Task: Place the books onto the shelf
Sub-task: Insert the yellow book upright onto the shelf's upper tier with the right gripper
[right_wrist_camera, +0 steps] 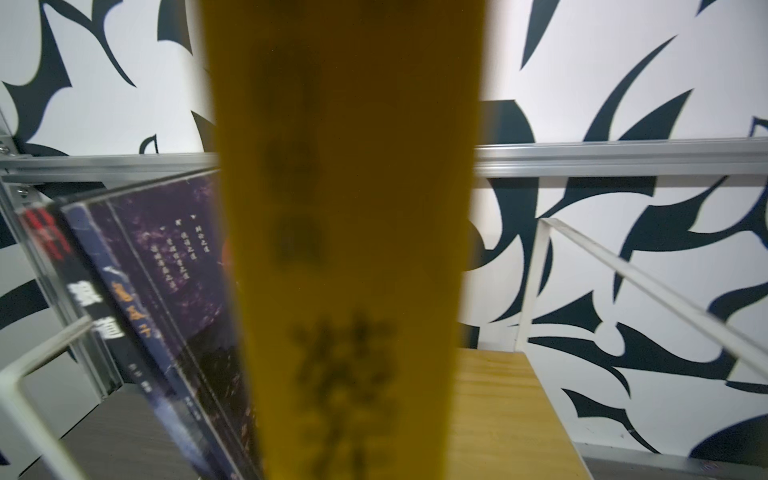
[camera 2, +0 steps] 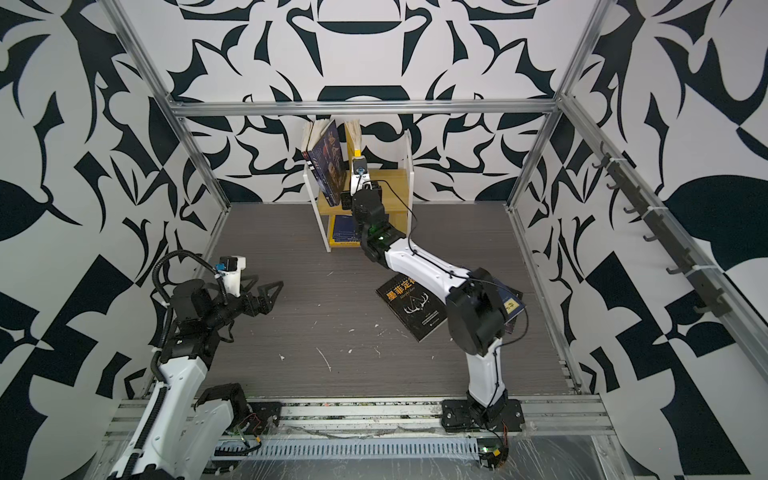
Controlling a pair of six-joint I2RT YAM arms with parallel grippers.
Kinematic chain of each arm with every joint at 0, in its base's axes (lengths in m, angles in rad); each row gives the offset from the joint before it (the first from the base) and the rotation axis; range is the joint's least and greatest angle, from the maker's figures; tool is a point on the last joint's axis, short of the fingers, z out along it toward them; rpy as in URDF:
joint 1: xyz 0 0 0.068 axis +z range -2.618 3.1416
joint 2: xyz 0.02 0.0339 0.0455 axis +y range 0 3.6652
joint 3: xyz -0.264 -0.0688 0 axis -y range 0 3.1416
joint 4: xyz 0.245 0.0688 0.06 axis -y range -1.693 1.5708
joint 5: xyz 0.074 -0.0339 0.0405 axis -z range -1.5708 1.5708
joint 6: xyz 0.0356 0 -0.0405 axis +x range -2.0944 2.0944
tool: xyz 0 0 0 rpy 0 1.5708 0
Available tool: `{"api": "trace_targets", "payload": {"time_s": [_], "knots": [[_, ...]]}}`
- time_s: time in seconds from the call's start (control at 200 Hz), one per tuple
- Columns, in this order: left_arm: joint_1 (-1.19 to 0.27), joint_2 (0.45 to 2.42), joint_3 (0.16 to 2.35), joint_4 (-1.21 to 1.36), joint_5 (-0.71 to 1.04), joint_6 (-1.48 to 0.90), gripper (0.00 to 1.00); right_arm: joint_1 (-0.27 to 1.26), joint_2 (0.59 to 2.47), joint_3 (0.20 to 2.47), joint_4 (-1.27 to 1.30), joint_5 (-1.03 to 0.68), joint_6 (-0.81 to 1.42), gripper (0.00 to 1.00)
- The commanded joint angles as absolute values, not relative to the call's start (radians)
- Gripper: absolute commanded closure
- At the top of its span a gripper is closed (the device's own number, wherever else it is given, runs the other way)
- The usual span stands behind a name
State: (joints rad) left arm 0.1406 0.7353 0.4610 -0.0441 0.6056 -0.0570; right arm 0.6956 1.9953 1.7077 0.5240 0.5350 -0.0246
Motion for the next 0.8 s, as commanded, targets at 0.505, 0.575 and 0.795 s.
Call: {"api": "trace_targets", "payload": {"time_s": [0.505,0.575,0.795], "knots": [[0.212,0.74,0.417,0.121,0.719,-0.136,0.01,0.637,2.27,2.113,0.607,0.466,0.022,1.0],[0.213,0.743,0.417,0.121,0.722,-0.139,0.01,0.638,2.266,2.101,0.602,0.445,0.053,1.0],[0.213,0.746,0.411,0.133,0.723,-0.141,0.0,0.663,2.246,2.082,0.579,0.417,0.079,1.0]]}}
